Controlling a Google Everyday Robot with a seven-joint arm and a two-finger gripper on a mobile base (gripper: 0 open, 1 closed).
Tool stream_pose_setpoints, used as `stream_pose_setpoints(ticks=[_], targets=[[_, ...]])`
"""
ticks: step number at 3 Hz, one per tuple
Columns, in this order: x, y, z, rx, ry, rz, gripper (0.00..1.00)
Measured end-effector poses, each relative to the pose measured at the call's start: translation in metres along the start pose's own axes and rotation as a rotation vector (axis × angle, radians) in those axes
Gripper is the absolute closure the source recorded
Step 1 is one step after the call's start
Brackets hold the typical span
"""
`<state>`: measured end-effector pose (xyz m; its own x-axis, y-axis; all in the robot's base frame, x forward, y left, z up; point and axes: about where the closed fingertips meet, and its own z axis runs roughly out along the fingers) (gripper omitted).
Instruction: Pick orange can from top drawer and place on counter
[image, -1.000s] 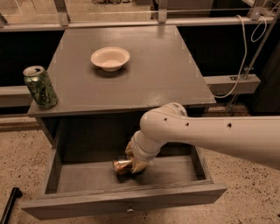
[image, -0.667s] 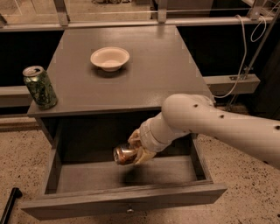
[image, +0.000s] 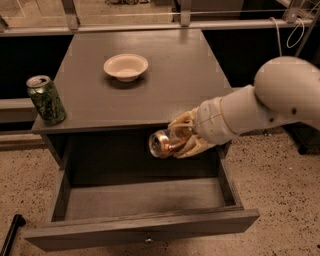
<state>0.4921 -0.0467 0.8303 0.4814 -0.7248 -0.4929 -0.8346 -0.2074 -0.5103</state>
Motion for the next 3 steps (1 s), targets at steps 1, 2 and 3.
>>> stream_pose_setpoints(ticks=[1,2,3], targets=[[0.013,-0.044,-0.071,-0.015,0.118,-0.055,1.00],[0.041,-0.080,-0.078,-0.103,0.253,-0.014,1.00],[0.064,-0.110,-0.054,-0.203,0.373,0.008,1.00]])
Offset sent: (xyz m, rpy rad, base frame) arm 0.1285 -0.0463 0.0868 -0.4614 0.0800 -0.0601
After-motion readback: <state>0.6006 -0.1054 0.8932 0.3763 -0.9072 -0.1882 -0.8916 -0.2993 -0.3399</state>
